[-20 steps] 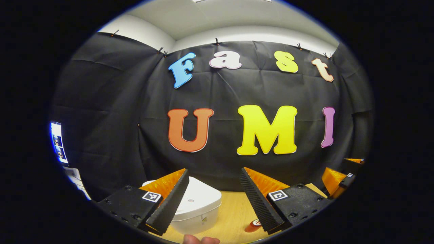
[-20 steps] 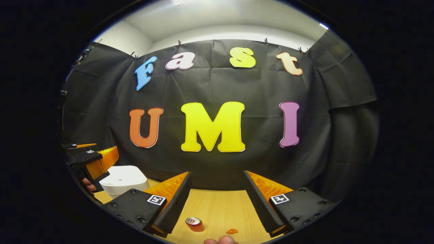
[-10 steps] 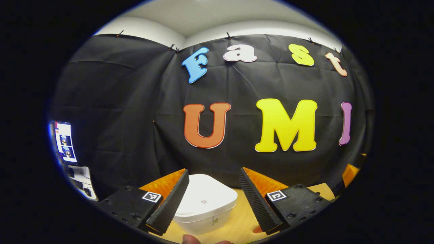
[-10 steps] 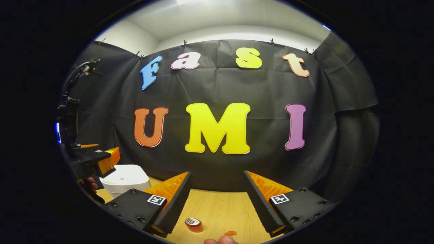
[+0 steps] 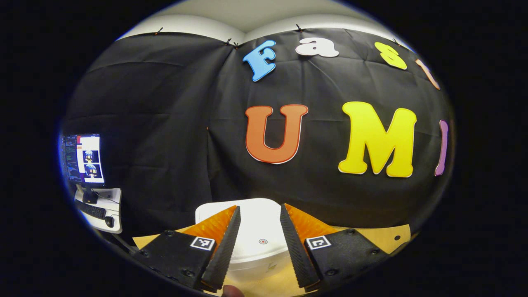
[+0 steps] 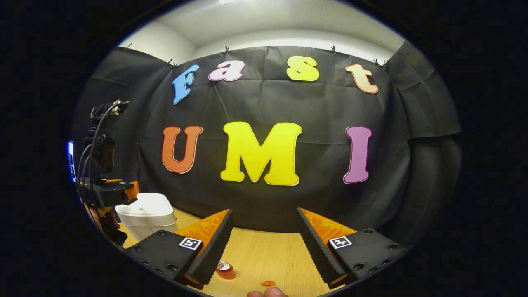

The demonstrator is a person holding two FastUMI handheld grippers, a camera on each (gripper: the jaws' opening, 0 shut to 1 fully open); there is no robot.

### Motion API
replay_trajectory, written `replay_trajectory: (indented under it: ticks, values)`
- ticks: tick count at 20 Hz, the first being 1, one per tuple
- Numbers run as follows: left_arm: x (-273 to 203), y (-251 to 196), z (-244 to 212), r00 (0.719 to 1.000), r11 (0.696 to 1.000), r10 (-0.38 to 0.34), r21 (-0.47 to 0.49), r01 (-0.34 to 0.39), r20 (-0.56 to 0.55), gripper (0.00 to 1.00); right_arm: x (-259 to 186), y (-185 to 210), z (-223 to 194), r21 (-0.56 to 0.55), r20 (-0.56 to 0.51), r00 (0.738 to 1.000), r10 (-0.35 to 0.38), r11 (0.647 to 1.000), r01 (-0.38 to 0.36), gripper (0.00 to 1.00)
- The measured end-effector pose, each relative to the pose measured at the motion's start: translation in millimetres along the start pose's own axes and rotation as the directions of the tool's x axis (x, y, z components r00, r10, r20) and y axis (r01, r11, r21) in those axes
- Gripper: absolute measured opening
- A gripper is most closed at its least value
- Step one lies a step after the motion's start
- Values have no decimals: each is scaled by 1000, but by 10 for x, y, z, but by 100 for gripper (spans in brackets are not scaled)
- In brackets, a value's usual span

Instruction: Press the lid of the desktop garbage bin to open it, pick up the crumpled paper on the desktop and throw it into the bin, then pick up the pop can on the desktop and drop it into the bin, and finally close the garbage bin lid.

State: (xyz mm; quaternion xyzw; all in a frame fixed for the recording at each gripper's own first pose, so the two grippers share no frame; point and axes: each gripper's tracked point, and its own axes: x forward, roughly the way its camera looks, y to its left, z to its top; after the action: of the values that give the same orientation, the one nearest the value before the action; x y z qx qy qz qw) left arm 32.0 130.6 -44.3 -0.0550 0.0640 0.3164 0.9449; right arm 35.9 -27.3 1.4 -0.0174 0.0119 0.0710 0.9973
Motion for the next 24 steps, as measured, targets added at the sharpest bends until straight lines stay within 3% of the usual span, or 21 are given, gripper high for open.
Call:
replay_trajectory:
  ticks: [3,8,9,10,11,12,13,16,21,24]
  values:
    - [78,-1,-146,999,1000,19,-1,-20,-36,55,5,-62,-25,0,-6,1000,-5,1000,5,96]
    - [163,-25,-372,993,998,53,21,-51,-103,20,28,-143,-88,-6,-18,1000,-5,1000,5,96]
    - [188,-50,-439,991,999,49,19,-47,-122,24,36,-158,-88,-7,-20,1000,-6,1000,6,96]
    - [204,-79,-503,989,999,42,13,-41,-143,14,37,-167,-94,-7,-21,1000,-7,1000,7,96]
    - [216,-88,-562,985,999,43,12,-41,-165,14,53,-180,-95,-7,-21,1000,-7,1000,7,96]
    - [238,-84,-611,982,999,48,15,-46,-181,7,58,-192,-102,-8,-23,1000,-9,1000,9,96]
    - [245,-60,-661,980,998,56,17,-53,-191,10,60,-199,-103,-8,-23,1000,-9,1000,9,96]
    - [283,-61,-651,981,998,58,25,-54,-185,4,65,-222,-121,-7,-26,1000,-13,1000,12,96]
    - [264,-60,-726,977,999,40,-12,-44,-211,3,82,-248,-147,12,-34,999,-26,1000,27,96]
    - [255,-73,-748,978,996,79,65,-67,-195,4,106,-255,-206,28,-43,998,-40,999,42,95]
